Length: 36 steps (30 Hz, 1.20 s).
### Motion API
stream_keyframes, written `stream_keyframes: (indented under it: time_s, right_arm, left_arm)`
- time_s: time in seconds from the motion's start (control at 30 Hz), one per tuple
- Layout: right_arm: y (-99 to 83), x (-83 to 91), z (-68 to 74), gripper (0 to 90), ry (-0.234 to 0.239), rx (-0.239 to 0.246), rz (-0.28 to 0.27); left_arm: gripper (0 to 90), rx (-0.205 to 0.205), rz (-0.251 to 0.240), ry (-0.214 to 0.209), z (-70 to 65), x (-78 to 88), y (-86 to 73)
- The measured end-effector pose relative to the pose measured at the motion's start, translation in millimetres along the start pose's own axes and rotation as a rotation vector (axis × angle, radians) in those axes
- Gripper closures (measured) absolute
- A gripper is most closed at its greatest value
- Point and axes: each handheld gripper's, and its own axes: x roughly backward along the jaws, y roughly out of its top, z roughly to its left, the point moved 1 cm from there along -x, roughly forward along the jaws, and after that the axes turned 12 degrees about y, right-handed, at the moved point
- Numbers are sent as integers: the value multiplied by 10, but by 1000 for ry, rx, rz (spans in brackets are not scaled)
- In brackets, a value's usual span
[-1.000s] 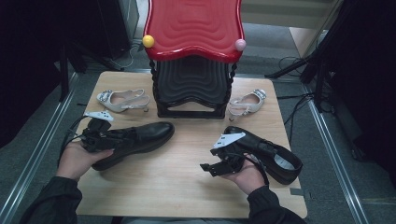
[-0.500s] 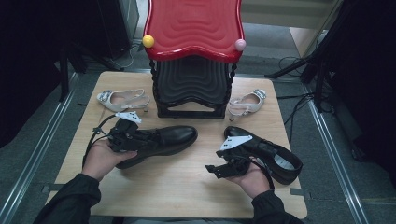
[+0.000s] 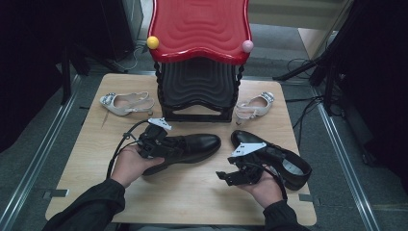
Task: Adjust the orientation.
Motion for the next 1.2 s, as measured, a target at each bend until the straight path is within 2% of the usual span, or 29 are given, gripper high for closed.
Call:
stream_keyframes:
  time_s: [0.13, 0.2, 0.33, 0.5, 0.57, 0.63, 0.67, 0.83, 0.93, 0.97, 1.03, 1.07, 1.13, 1.2]
  right_arm:
    - [-7, 4, -3, 315, -5, -8, 1]
    - [-5, 5, -4, 314, -6, -4, -7]
    - [-5, 9, 1, 315, -4, -4, -7]
    - [-4, 2, -1, 315, -4, -5, -4]
    - [-3, 1, -1, 315, -4, -5, -2]
    - [-1, -1, 1, 315, -3, 1, -2]
    - [-1, 0, 2, 315, -4, 0, -3]
    - [-4, 3, -5, 314, -7, -3, -3]
    - [-4, 2, -2, 315, -6, -7, -2]
    - [-3, 1, 1, 315, -3, -5, -2]
    - [-4, 2, 0, 314, -3, -3, -3]
    - [-4, 4, -4, 315, -5, -3, -5]
    - [-4, 6, -5, 315, -5, -5, -5]
    - [-4, 10, -6, 314, -4, -4, -6]
  left_arm:
    - [804, -12, 15, -7, -70, -109, 10]
    - [801, -3, 20, -14, -100, -168, 10]
    - [798, -7, 14, -16, -141, -238, -2]
    - [795, -6, 21, -40, -93, -254, -29]
    - [784, -4, 17, -35, -93, -257, -34]
    - [772, -18, 16, -36, -104, -263, -38]
    - [764, -38, 18, -25, -112, -268, -44]
    - [730, -46, 25, -22, -95, -260, -54]
    - [701, -52, 28, -18, -86, -251, -54]
    - [650, -51, 25, -12, -86, -241, -55]
    - [621, -45, 28, -18, -72, -217, -53]
    - [543, -45, 32, -26, -61, -190, -56]
    - [521, -50, 29, -21, -59, -166, -59]
    - [460, -58, 24, -21, -47, -103, -61]
